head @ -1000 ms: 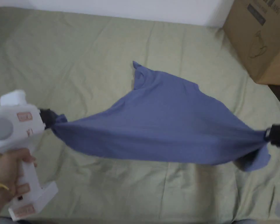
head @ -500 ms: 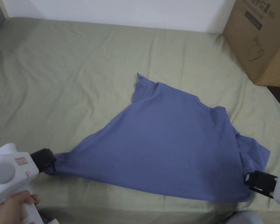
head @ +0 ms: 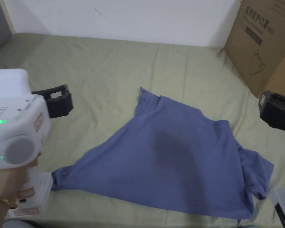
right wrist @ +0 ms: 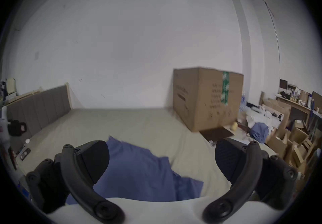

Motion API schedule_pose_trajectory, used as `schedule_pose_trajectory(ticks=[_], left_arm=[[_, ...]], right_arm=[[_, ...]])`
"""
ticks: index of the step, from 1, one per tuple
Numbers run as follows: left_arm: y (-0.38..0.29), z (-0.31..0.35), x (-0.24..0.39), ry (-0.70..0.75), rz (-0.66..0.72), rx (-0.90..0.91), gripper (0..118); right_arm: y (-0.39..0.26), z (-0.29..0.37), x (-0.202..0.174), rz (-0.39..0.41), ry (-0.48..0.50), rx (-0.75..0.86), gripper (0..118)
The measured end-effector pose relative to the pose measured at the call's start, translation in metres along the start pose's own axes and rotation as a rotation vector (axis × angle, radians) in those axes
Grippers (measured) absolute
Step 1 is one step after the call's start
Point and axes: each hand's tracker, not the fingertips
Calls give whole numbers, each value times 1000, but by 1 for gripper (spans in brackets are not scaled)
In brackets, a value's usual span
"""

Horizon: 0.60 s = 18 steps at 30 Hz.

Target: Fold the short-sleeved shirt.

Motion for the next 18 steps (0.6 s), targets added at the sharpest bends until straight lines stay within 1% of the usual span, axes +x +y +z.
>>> schedule_pose_trajectory(ticks=[2, 6, 7, 8, 9, 10, 11, 12, 13, 14, 15, 16, 18], left_arm=[[1, 4, 17, -8, -35, 45, 115], [-3, 7, 39, -47, -78, 40, 113], [-5, 5, 41, -61, -84, 34, 111], [-8, 7, 44, -69, -88, 33, 104], [-10, 8, 46, -74, -86, 35, 84], [-12, 9, 47, -82, -83, 33, 64], [-13, 10, 49, -91, -77, 28, 42], [-15, 11, 50, -99, -74, 23, 16], [-18, 11, 50, -110, -70, 18, 2], [-20, 11, 50, -128, -68, 16, 0], [-21, 13, 51, -145, -71, 13, 0], [-24, 14, 52, -152, -75, 9, 0], [-28, 16, 52, -155, -72, 18, 0]], right_arm=[[4, 0, -15, -3, 36, 16, 118], [-2, -6, -37, 14, 68, 18, 118], [-4, -5, -42, 15, 82, 23, 117], [-7, -4, -48, 12, 93, 30, 114], [-10, -3, -53, 8, 94, 34, 103], [-12, -2, -56, 6, 101, 33, 85], [-14, -2, -58, 0, 108, 24, 56], [-15, -2, -62, -10, 105, 12, 21], [-19, -3, -64, -28, 98, -1, 11], [-23, -3, -63, -48, 93, -12, 10], [-26, -4, -62, -66, 117, -30, 1], [-28, -5, -63, -75, 126, -54, 0], [-34, -5, -64, -68, 107, -50, 0]])
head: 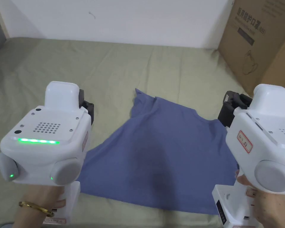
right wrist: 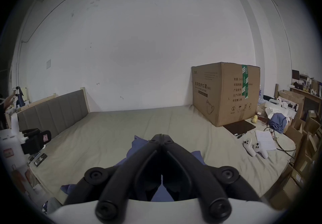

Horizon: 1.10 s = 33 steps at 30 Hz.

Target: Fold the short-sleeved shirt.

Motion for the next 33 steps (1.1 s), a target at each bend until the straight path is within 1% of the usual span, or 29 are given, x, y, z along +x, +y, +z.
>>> schedule_pose_trajectory(ticks=[4, 9, 10, 11, 12, 13, 14, 15, 16, 17, 18, 20, 26, 27, 28, 29, 30, 32, 33], left_arm=[[-2, -4, -3, 4, 44, -12, 0], [0, -6, -11, 13, 59, -38, 0], [0, -7, -16, 21, 73, -50, 5], [2, -10, -23, 17, 97, -91, 16], [5, -13, -31, 11, 116, -143, 40], [8, -15, -38, 5, 147, -186, 60], [7, -18, -47, 12, 178, -232, 74], [5, -23, -58, 32, 198, -283, 81], [1, -29, -67, 50, 212, -343, 81], [-3, -35, -74, 76, 224, -419, 100], [-10, -40, -82, 91, 229, -482, 111], [-31, -50, -99, 135, 256, -600, 111], [-100, -73, -116, 222, 206, -908, 111], [-102, -75, -115, 218, 222, -888, 111], [-112, -78, -118, 230, 222, -927, 110], [-88, -64, -111, 226, 243, -957, 108], [-87, -64, -111, 218, 256, -952, 101], [-88, -63, -110, 202, 255, -975, 79], [-119, -75, -110, 197, 246, -995, 67]], right_arm=[[-5, 1, 1, 15, -4, -13, 0], [-7, 2, 4, 5, -8, -20, 0], [-6, 2, 4, 6, -9, -23, 0], [-6, 2, 4, 8, -10, -25, 0], [-7, 1, 5, 11, -12, -26, 0], [-7, 1, 5, 15, -13, -27, 0], [-6, 1, 6, 18, -14, -29, 0], [-7, 1, 7, 19, -15, -30, 0], [-8, 0, 7, 19, -16, -31, 0], [-8, -1, 8, 19, -19, -34, 0], [-8, -1, 9, 18, -20, -38, 0], [-11, -3, 10, 14, -24, -47, 0], [-19, -8, 12, 8, -20, -87, 0], [-20, -9, 11, 9, -21, -91, 0], [-21, -10, 10, 12, -20, -94, 0], [-22, -11, 9, 15, -21, -98, 0], [-23, -12, 9, 17, -21, -102, 0], [-24, -14, 8, 20, -19, -112, 0], [-25, -14, 7, 21, -19, -114, 0]])
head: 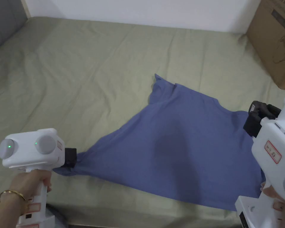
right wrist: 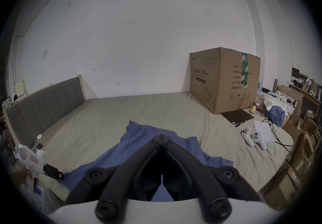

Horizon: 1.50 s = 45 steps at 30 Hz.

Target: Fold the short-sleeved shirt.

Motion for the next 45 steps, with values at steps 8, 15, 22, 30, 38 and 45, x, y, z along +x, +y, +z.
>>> schedule_pose_trajectory(ticks=[8, 15, 22, 30, 38, 45], left_arm=[[-5, -12, 11, -86, 46, 45, 1], [-1, -21, -4, -125, 20, 267, 1], [-36, 41, 10, -150, 65, 369, 1], [-23, 45, 20, -140, 118, 305, 1], [-14, 29, 30, -94, 208, 248, 1], [-10, 23, 28, -76, 220, 214, 1]], right_arm=[[2, -8, 2, 1, 2, -34, 0], [37, -55, 5, 59, 43, -113, 5], [82, -162, -13, 157, 156, -291, 116], [90, -339, -47, 342, 158, -582, 118], [18, -474, -79, 411, 145, -846, 118], [-21, -523, -82, 340, 66, -905, 88]])
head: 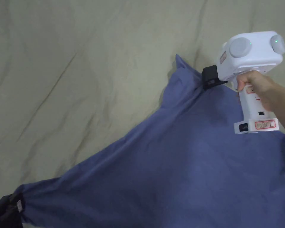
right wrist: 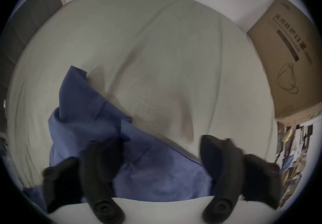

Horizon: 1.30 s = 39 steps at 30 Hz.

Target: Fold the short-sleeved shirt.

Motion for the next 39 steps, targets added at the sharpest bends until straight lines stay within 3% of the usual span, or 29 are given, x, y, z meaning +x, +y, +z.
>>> schedule_pose_trajectory(ticks=[2, 4, 5, 6, 9, 11, 16, 25, 28, 35, 39], left_arm=[[-2, -2, 1, 19, -7, -18, 1], [1, -13, 6, 34, -5, -35, 1], [2, -11, 5, 25, -1, -32, 1], [2, -11, 4, 29, -1, -37, 1], [-8, -8, -3, 11, -5, -24, 1], [-8, -3, -7, -18, 0, -12, 1], [-7, 29, -21, -144, 102, 70, 1], [46, 105, -21, -325, -5, 252, 1], [77, 142, -19, -364, -36, 359, 1], [157, 234, -11, -424, -109, 578, 1], [200, 280, -2, -457, -158, 678, 1]], right_arm=[[-3, -2, 6, -52, 132, -30, 62], [-2, 5, 5, -43, 94, -6, 44], [-2, 12, 9, -39, 158, -9, 20], [-1, 20, 12, -48, 148, -14, 3], [-3, 54, 17, -24, 190, 15, 3], [-8, 95, 28, -6, 141, 64, 3], [-59, 208, 58, -116, 234, 191, 3], [-187, 437, 121, -225, 206, 478, 3], [-225, 499, 130, -288, 152, 574, 3], [-270, 592, 162, -389, 130, 744, 3], [-278, 626, 171, -406, 129, 792, 3]])
